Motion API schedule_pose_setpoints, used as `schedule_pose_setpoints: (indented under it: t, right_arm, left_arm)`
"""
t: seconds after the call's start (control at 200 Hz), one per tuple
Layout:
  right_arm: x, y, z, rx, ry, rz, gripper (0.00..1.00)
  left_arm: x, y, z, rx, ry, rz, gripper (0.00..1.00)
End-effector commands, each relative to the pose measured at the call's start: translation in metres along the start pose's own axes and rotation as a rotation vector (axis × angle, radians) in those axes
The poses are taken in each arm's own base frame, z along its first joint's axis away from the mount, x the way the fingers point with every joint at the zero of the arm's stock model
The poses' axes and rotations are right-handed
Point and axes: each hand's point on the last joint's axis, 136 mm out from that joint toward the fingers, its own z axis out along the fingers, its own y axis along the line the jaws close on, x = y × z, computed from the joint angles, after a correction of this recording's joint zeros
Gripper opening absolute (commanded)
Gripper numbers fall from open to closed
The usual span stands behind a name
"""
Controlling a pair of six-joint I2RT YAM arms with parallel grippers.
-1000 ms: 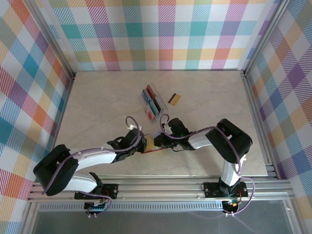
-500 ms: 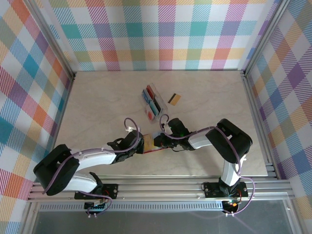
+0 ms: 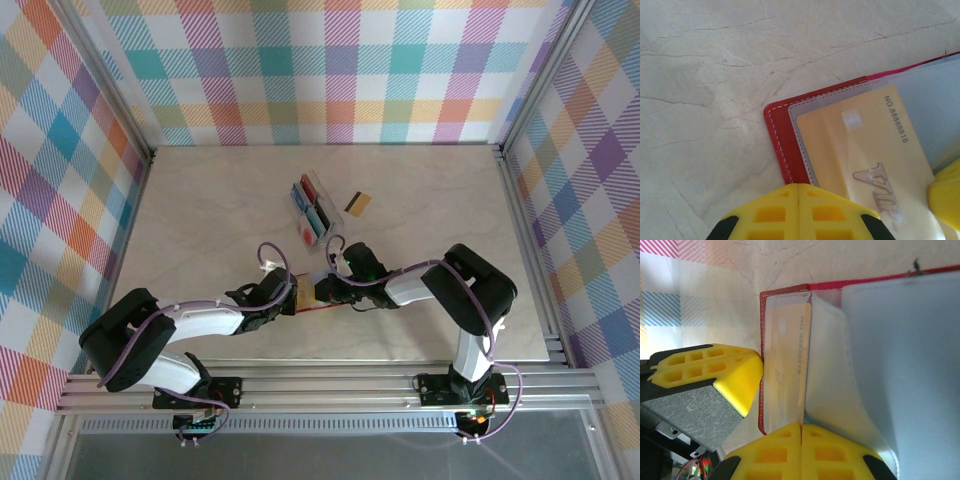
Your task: Put the credit cards into the card holder
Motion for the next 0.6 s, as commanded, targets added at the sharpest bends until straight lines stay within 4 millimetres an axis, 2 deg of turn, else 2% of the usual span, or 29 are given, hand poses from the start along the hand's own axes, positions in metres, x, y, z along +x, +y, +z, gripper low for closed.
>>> schedule_pose_setpoints:
  t: [0.0,0.1,0.26,0.4,0.595]
  right_arm:
    - [0.027,-0.003,0.013,0.026,0.09,-0.023,0.0]
    - [0.031,0.007,0.017,0.016,0.095,-0.049,0.0]
    - [0.031,0.002,0.012,0.071,0.083,-0.068,0.13]
    - [0.028,-0.003,0.0,0.147,0.058,-0.084,0.37]
    - [0.024,-0.008,-0.012,0.222,0.043,-0.104,0.53]
  left_arm:
    - [0.017,0.0,0.006,0.013,0.046,0.005,0.0]
    - [0.017,-0.002,0.007,0.021,0.047,0.007,0.0]
    - [0.017,-0.002,0.007,0.019,0.049,0.011,0.0]
    - [0.016,-0.002,0.005,0.02,0.045,0.023,0.0]
    - [0.014,-0.004,0.003,0.025,0.044,0.039,0.0]
